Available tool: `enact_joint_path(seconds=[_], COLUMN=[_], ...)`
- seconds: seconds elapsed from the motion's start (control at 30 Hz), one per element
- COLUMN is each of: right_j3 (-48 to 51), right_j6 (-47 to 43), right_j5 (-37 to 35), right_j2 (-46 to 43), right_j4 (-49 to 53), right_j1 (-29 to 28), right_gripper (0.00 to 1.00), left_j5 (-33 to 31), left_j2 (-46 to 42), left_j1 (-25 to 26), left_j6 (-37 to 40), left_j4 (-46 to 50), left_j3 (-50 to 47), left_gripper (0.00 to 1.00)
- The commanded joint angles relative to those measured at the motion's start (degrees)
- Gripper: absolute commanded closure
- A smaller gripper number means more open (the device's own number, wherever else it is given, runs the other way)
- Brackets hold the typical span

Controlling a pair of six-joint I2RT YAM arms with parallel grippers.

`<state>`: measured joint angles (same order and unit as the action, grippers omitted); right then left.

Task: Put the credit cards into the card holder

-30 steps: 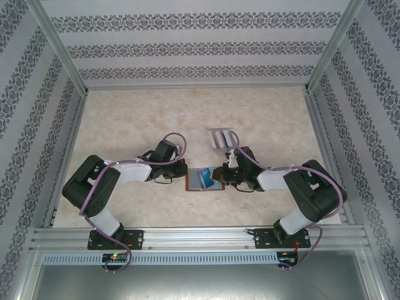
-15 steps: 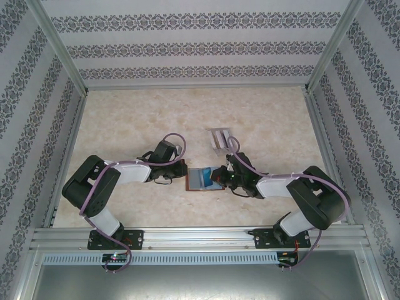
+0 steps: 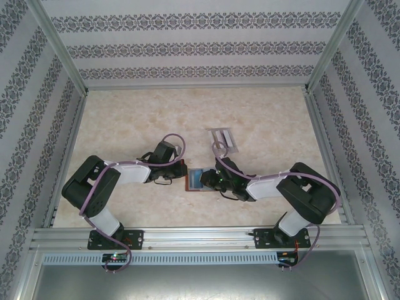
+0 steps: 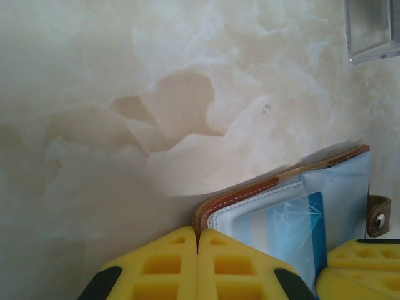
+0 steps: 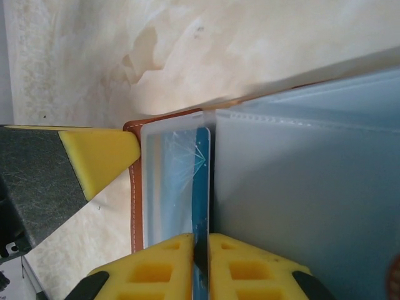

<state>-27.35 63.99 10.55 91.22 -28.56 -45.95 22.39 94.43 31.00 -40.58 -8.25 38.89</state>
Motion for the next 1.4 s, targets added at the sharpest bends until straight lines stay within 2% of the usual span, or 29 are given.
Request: enact_joint_path(seconds=[0.0,0.13,0.2,0.33,0.4,0.47,0.57,0.7,0.8,0.93,1.17,1.37], right_j3=[-1.9,-3.1,-3.2,-5.7,-5.2,-3.5,-2.9,-1.1,-1.4,-0.9,-2.5,-3.9], right_j6=[-0.6,-3.0,-4.5,-9.2,-11.1,-13.0,-15.1,-15.4,-15.0,-14.4,-14.3,-14.7], right_j5=[-0.2,0.5,0.0,-2.6,-4.1,-7.4,-8.7,-7.0,-4.6,-4.4,-3.1,-3.1], right_j2=[2.2,2.2,1.1,-3.7,-7.3,-11.4,-15.9,-17.6,-15.7,-12.6,-10.2,-9.3], right_j4=[1.9,5.7,7.6,18.2,20.4,21.9,26.9,27.6,28.2,26.3,25.3,26.1], right_j1=[-1.6,-1.5,-1.4,-1.1,-1.1,-0.9,0.7,2.4,3.1,2.9,1.9,1.4], right_gripper=[0.84,0.81,0.75,0.64,0.56,0.5,0.47,0.46,0.46,0.46,0.56,0.59], left_j5=[0.0,-0.4,-0.1,-0.3,-0.4,0.5,0.5,1.6,-0.1,1.0,0.8,1.3], left_j2=[-1.2,-1.2,-0.7,-0.5,-0.3,0.0,-0.5,-1.2,-1.6,-1.2,-1.1,-1.2], left_j1=[-0.3,-0.3,-0.2,-0.3,-0.3,-0.3,-0.3,-0.3,-0.3,-0.3,-0.3,-0.3], left_j6=[-0.2,-0.3,-0.2,-0.3,-0.1,0.2,0.2,1.0,1.7,1.3,1.2,0.9], left_j4=[2.0,1.9,2.2,2.1,2.7,3.3,2.2,1.8,2.8,2.4,2.7,2.2], left_j3=[-1.1,-1.3,-1.0,-0.9,-0.5,0.1,-0.6,-0.7,-0.6,-0.4,-0.3,-0.5], left_gripper=[1.0,1.0,1.0,1.0,0.95,0.82,0.7,0.67,0.67,0.67,0.67,0.67])
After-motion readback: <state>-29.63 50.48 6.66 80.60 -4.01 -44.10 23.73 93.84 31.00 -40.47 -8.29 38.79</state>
